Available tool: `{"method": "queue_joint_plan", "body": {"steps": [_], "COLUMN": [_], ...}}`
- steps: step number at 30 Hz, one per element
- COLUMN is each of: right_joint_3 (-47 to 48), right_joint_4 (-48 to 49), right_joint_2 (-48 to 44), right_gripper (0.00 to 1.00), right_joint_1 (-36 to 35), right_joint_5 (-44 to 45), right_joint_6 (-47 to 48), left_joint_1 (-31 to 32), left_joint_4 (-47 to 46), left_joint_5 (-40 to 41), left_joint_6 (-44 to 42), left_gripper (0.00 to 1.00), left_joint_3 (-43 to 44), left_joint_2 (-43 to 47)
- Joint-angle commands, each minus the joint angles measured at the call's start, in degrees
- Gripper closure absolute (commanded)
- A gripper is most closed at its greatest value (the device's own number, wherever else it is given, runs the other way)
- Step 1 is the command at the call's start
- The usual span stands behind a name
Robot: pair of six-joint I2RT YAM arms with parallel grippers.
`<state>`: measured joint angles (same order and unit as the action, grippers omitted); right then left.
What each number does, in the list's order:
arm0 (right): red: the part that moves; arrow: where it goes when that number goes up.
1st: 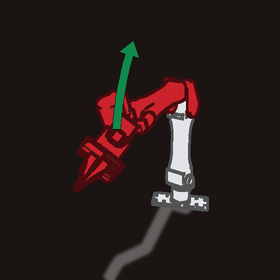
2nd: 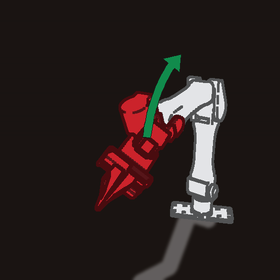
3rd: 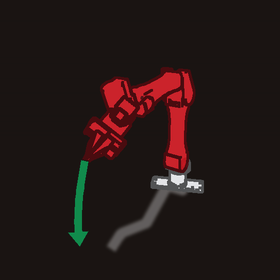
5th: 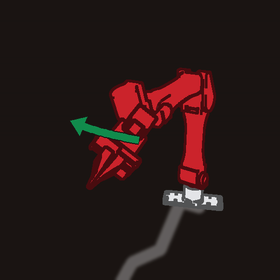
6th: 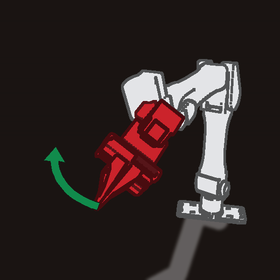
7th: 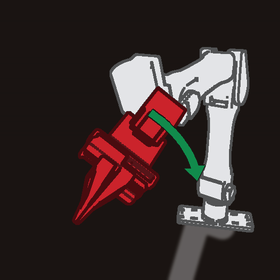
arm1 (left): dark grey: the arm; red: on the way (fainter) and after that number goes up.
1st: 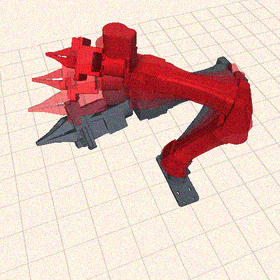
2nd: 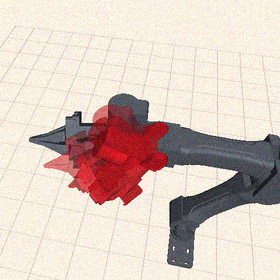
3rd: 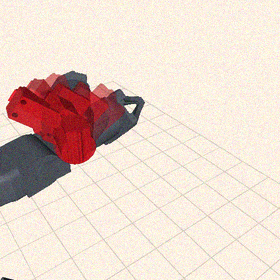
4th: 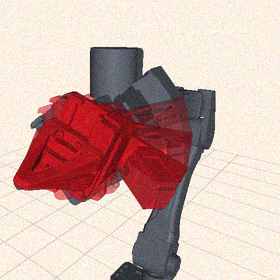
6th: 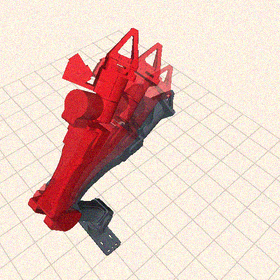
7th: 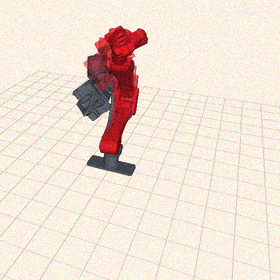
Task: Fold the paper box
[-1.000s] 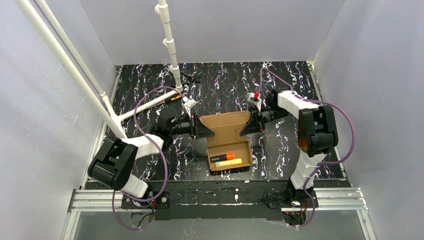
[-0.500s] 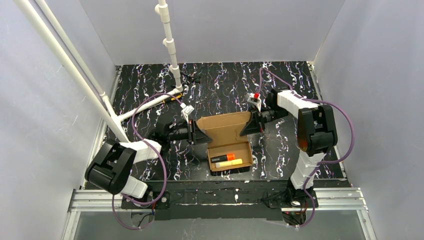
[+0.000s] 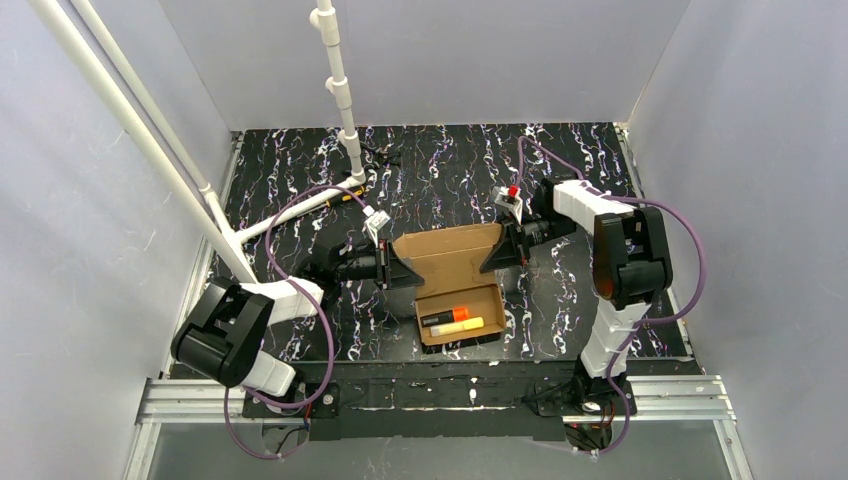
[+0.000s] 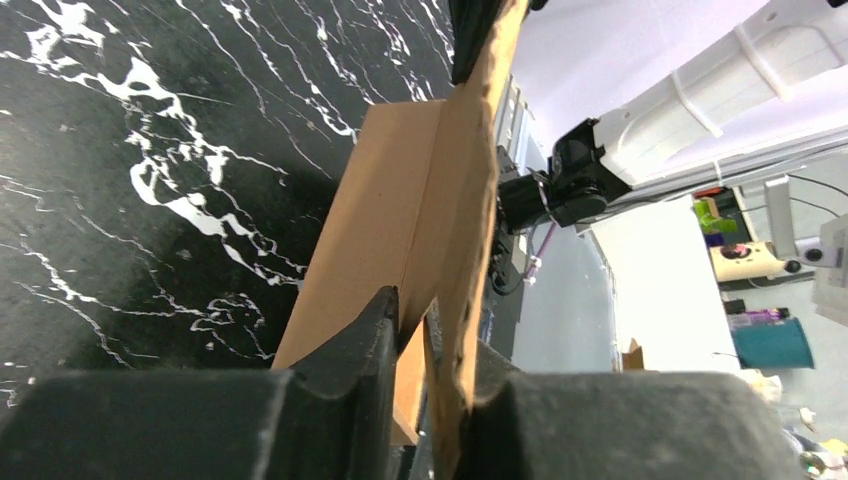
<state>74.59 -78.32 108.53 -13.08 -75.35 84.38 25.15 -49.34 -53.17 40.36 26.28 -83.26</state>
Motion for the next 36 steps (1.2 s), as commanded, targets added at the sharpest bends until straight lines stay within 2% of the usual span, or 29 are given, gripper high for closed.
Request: {"method": "queue_joint_plan", "body": {"steps": [1,13,16,18,23,27,32,34,36], "right_joint_3": [2.0,2.6,3.1,3.5,5.6,7.5,8.8,8.3,7.0], "right_joint_4": [-2.9,-2.9,-2.8,-2.5,-0.8,0.7,0.8,4.0,9.8], "right_joint_2": [0.4,1.4,1.7,2.2,3.4,4.2,4.5,3.9,2.4], "right_gripper": [0.99,0.99,0.99,0.99,0.96,0.97,0.96,0.95,0.94], "right_joint_1": [-0.4,-0.4,-0.2,0.0,0.2,0.2,-0.1,-0.5,-1.1], "right_joint_5": [-1.2,0.6,2.2,3.3,5.2,6.6,8.2,9.7,12.4], "right_joint_6": [2.9,3.1,2.9,2.5,-1.4,-3.6,-4.3,-7.9,-13.5], "left_joint_1": [-1.2,-3.6,-4.2,-4.5,-5.7,-6.3,-6.4,-6.4,-6.4], "left_joint_4": [-0.4,-0.1,1.1,3.0,11.8,14.7,14.7,14.7,14.8], "left_joint_5": [3.1,5.8,6.6,7.5,12.1,14.8,10.8,9.6,9.2], "left_joint_6": [0.6,4.0,5.0,4.7,1.3,0.7,1.7,1.5,0.4], "left_gripper": [0.81,0.6,0.45,0.4,0.21,0.02,0.02,0.02,0.07], "left_joint_3": [1.3,-1.0,-1.3,-1.3,-0.3,0.0,2.1,3.1,4.1], "left_joint_2": [0.3,7.3,10.0,12.3,17.4,19.2,14.6,12.8,11.2]}}
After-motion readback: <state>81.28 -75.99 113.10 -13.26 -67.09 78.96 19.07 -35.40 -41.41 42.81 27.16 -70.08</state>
